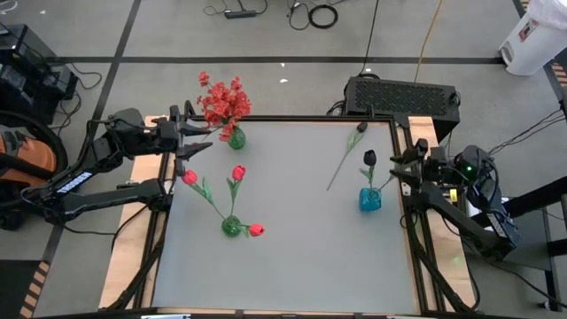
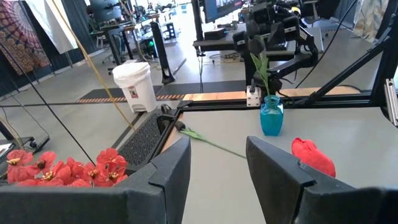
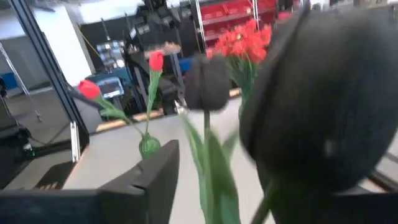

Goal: Sort flowers into vase by color
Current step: Put the top black flower into the blue vase

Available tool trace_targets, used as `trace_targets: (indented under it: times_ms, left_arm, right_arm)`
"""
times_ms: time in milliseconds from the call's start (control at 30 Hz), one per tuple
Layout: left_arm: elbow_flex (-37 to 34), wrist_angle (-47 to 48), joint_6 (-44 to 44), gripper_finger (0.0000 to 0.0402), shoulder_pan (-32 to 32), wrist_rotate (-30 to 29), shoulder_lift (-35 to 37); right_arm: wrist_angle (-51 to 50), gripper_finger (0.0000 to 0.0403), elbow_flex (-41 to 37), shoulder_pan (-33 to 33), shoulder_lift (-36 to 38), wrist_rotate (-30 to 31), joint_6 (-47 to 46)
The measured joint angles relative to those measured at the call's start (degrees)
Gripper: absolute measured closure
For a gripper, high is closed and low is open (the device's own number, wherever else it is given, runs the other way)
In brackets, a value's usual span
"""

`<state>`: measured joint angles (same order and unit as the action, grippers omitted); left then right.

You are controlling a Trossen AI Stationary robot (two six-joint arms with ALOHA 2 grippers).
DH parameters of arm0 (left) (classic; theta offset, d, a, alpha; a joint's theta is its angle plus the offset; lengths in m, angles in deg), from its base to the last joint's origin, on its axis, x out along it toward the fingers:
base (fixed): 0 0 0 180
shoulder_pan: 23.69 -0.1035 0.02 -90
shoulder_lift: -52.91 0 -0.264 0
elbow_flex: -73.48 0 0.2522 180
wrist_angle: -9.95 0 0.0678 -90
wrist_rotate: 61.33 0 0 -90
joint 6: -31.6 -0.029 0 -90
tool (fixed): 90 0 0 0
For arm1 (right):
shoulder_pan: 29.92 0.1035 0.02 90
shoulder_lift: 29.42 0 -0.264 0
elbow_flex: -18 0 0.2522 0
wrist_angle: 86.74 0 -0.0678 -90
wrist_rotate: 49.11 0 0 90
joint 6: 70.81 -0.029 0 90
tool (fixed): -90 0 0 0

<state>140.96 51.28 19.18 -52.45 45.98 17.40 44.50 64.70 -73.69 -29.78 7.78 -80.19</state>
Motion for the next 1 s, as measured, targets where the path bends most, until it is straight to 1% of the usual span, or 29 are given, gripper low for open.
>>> trace_targets:
  times_ms: [133, 300, 567, 667, 833, 1000]
  left_arm:
    - [0.0, 0.0, 0.0, 0.0238, 0.0, 0.0, 0.0]
    - [0.0, 0.0, 0.0, 0.0238, 0.0, 0.0, 0.0]
    - [0.0, 0.0, 0.0, 0.0238, 0.0, 0.0, 0.0]
    - [0.0, 0.0, 0.0, 0.0238, 0.0, 0.0, 0.0]
    - [0.0, 0.0, 0.0, 0.0238, 0.0, 0.0, 0.0]
    - [0.0, 0.0, 0.0, 0.0238, 0.0, 0.0, 0.0]
  right_arm:
    - [-3.3, 0.0178, 0.7, 0.0, 0.0, 0.8, 1.3]
    - [-6.5, 0.0160, 3.2, 0.0, 0.0, 2.4, 2.1]
    - [-14.4, 0.0156, 10.9, 0.0, 0.0, 11.5, 6.0]
    - [-16.6, 0.0156, 13.1, 0.0, 0.0, 13.9, 6.0]
    - [-19.0, 0.0156, 13.0, 0.0, -0.2, 14.0, 4.0]
    - [-19.8, 0.0156, 9.3, 0.0, -0.3, 13.6, 0.6]
